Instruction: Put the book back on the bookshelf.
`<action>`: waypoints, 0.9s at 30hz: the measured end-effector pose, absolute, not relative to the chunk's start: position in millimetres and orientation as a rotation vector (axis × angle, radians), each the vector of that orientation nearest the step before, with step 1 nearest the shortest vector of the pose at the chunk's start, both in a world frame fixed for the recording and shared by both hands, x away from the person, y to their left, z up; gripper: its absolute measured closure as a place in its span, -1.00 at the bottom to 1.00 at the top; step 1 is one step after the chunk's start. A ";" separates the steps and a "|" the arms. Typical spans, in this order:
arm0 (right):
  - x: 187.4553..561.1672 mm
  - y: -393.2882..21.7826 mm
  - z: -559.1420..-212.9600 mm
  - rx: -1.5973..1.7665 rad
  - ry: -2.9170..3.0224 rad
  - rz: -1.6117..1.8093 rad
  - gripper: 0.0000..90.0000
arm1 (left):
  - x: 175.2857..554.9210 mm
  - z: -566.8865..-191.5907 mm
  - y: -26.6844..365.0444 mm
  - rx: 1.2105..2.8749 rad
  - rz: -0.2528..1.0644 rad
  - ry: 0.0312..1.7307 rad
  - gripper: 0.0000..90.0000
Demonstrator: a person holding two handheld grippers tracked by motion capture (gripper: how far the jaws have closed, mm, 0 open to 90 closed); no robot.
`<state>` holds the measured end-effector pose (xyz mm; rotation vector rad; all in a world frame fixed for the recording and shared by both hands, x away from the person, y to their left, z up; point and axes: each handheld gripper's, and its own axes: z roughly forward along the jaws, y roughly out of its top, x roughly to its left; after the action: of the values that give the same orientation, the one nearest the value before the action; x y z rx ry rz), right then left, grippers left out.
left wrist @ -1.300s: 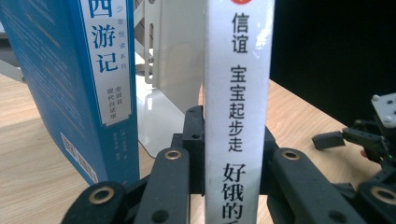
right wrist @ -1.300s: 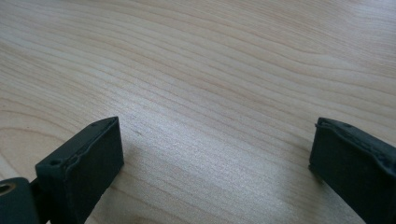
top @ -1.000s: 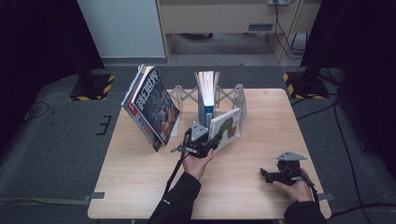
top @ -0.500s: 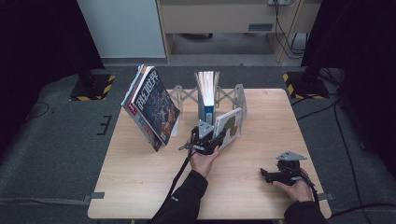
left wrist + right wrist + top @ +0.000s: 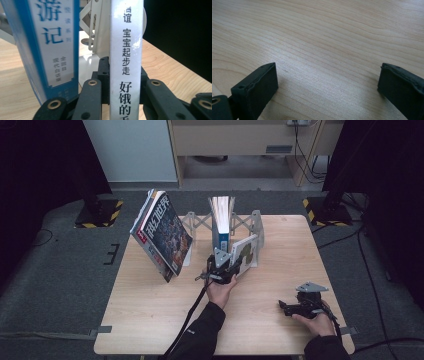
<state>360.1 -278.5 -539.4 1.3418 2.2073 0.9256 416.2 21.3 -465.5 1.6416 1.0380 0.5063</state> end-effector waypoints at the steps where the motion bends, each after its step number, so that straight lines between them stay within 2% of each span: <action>1: 360.1 -278.4 -539.3 1.344 2.205 0.926 -0.93 | 416.1 -466.1 20.5 1.643 0.511 1.036 0.65; 9: 360.1 -278.5 -539.3 1.342 2.207 0.926 -0.93 | 406.1 -478.4 17.0 1.681 0.540 1.024 0.64; 27: 360.0 -278.4 -539.4 1.342 2.207 0.926 -0.93 | 386.9 -510.2 19.0 1.807 0.492 1.022 0.62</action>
<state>360.0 -278.4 -539.4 1.3416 2.2073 0.9259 386.9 19.0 -510.2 1.8069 1.0223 0.4924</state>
